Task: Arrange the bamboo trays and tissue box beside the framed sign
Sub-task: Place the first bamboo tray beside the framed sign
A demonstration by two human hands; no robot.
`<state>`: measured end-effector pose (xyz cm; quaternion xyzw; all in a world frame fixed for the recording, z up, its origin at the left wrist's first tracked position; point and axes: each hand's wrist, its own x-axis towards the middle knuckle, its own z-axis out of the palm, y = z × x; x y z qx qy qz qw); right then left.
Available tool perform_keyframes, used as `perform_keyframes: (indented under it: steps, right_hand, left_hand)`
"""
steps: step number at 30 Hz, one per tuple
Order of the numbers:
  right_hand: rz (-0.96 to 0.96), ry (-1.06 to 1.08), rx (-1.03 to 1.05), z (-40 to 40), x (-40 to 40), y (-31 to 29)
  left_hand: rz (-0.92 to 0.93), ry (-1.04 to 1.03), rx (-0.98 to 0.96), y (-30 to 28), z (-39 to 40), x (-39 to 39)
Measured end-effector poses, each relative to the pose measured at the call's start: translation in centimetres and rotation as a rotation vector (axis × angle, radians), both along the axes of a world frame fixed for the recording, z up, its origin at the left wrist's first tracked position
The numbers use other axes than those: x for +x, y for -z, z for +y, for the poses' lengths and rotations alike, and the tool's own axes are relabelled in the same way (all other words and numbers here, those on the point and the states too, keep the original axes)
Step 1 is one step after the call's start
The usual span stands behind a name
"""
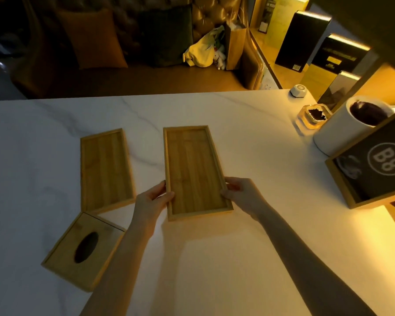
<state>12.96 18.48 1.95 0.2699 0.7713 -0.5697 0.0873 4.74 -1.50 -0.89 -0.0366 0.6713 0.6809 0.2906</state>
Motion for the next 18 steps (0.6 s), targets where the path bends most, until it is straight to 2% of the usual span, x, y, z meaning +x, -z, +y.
perform_keyframes:
  steps: [10,18]
  right_hand:
    - [0.139,0.069,0.097,10.1,5.2,-3.5]
    - [0.153,0.145,0.120,19.1,9.9,-1.7]
  left_hand:
    - [0.160,0.064,-0.004,-3.3,10.3,4.4]
    - [0.231,0.149,-0.082,-3.2,20.3,8.0]
